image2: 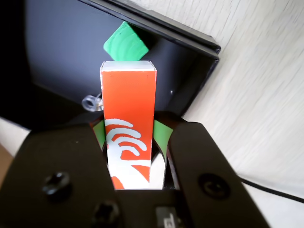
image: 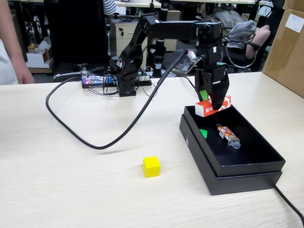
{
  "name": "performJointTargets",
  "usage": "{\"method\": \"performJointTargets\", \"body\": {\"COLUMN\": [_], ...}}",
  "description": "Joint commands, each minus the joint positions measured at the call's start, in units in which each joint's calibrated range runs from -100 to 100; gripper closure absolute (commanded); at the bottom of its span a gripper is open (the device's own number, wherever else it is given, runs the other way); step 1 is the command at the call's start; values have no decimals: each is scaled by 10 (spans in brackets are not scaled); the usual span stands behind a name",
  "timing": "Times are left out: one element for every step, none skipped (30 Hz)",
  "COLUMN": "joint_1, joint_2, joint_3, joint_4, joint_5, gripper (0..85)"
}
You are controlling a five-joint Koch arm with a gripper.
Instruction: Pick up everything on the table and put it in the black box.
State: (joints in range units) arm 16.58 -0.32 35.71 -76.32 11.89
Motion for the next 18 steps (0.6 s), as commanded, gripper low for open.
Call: {"method": "performJointTargets", "body": {"joint_1": [-1,-1,-2,-3,-4,-4,-4,-4,-4,-4,-4,-5,-5,-6,-7,-8,-11,-14], "joint_2": [-5,-5,-9,-10,-12,-13,-12,-13,-15,-15,-17,-19,-22,-23,-25,-32,-40,-54], "joint_3": [43,39,35,35,31,31,30,30,30,31,31,31,30,30,30,31,33,35], "joint_4": [3,3,3,3,2,-4,-10,-16,-17,-18,-18,-18,-18,-18,-18,-19,-18,-19], "joint_5": [-1,-1,0,0,-1,-1,-1,-2,-2,-2,-2,-2,-2,-2,-3,-3,-3,-4], "gripper": [846,846,845,845,713,630,597,592,592,591,591,591,591,591,591,591,591,591]}}
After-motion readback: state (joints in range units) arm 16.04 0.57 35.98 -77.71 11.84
